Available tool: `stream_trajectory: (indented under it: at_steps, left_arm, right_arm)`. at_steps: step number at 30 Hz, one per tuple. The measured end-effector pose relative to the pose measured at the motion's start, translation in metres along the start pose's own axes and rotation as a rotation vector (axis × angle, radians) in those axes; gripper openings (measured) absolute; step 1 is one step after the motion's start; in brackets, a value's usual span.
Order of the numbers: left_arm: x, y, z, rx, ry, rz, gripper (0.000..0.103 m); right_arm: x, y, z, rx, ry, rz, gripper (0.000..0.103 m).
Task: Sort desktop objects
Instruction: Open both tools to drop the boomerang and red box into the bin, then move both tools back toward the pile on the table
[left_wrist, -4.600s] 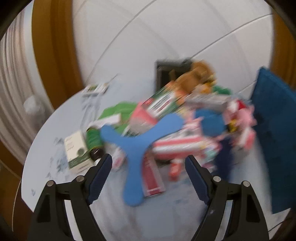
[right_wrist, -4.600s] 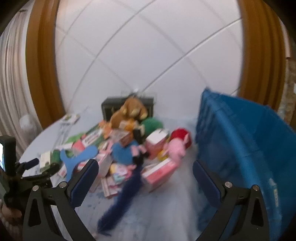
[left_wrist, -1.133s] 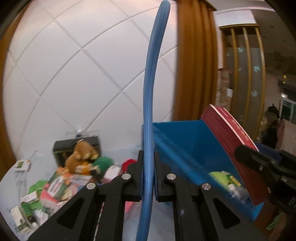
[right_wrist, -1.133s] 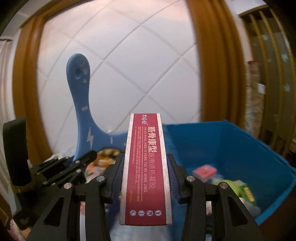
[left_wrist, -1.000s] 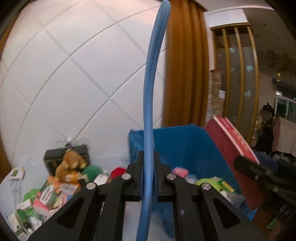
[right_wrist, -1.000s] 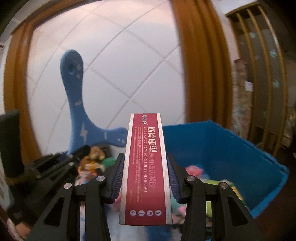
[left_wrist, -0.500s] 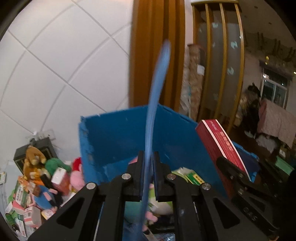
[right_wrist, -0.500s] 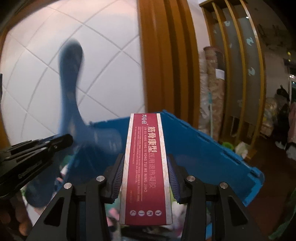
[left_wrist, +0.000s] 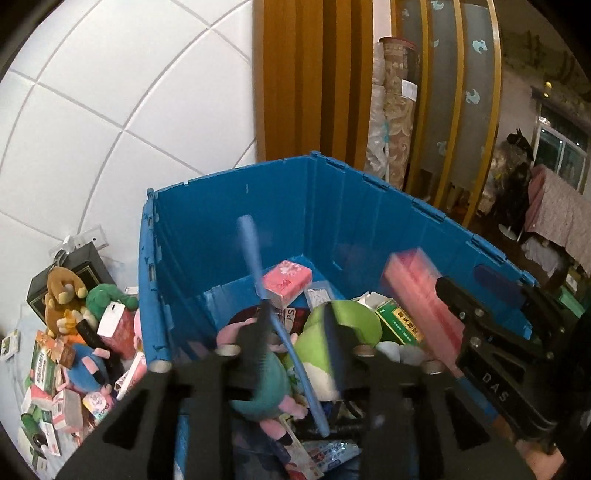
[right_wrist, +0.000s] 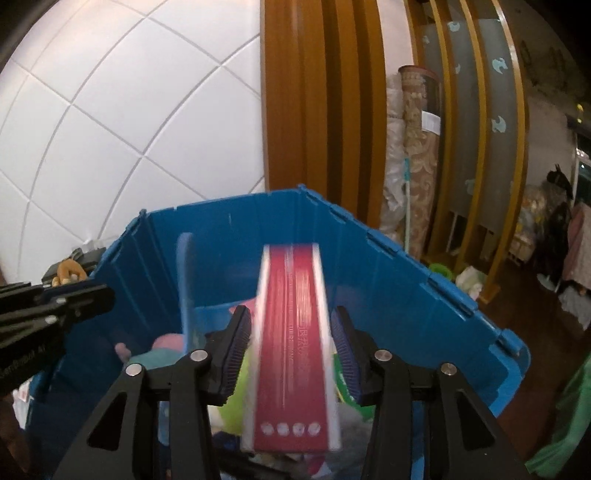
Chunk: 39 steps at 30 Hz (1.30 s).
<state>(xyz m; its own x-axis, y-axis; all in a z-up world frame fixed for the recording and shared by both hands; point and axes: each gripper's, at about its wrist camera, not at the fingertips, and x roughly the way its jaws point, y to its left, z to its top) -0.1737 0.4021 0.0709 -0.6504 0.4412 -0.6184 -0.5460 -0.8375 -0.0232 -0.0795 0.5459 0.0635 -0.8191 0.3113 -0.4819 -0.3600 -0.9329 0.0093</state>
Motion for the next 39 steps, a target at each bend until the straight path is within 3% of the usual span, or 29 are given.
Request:
stream_trajectory:
  at_steps: [1,2,3,9,13,16,18,22,27,35,39]
  left_arm:
    - [-0.003,0.0,0.0,-0.003,-0.013,0.004,0.053]
    - [-0.007,0.001,0.0,-0.005,-0.031,0.008,0.064]
    - [-0.013,0.001,0.0,-0.004,-0.057,0.015,0.068]
    - [-0.046,0.004,-0.009,0.018,-0.217,0.042,0.068]
    - [-0.072,0.014,-0.019,0.008,-0.332,-0.014,0.068]
    - [-0.079,0.017,-0.023,0.026,-0.323,-0.009,0.068]
    - [-0.084,0.018,-0.027,0.046,-0.331,0.042,0.068]
    - [-0.089,0.032,-0.03,-0.002,-0.322,0.042,0.072]
    - [-0.09,0.054,-0.044,-0.04,-0.29,0.059,0.072]
    - [-0.109,0.117,-0.09,-0.139,-0.254,0.142,0.072]
    - [-0.123,0.167,-0.12,-0.2,-0.247,0.276,0.072]
  right_arm:
    - [0.0,-0.001,0.001,0.0,-0.003,0.001,0.065]
    - [0.0,-0.002,0.0,-0.001,-0.005,0.002,0.07]
    - [-0.005,0.003,-0.001,-0.005,-0.01,0.003,0.076]
    - [-0.016,0.001,-0.001,-0.009,-0.041,0.027,0.103]
    - [-0.031,0.007,0.002,-0.021,-0.079,0.052,0.103]
    - [-0.042,0.016,0.002,-0.03,-0.118,0.058,0.103]
    - [-0.049,0.022,0.002,-0.036,-0.148,0.041,0.103]
    - [-0.065,0.03,0.001,-0.023,-0.214,0.006,0.103]
    - [-0.075,0.04,-0.002,0.005,-0.224,0.117,0.103]
    - [-0.097,0.101,-0.01,-0.066,-0.252,0.311,0.103]
    - [-0.099,0.147,-0.011,-0.111,-0.241,0.388,0.103]
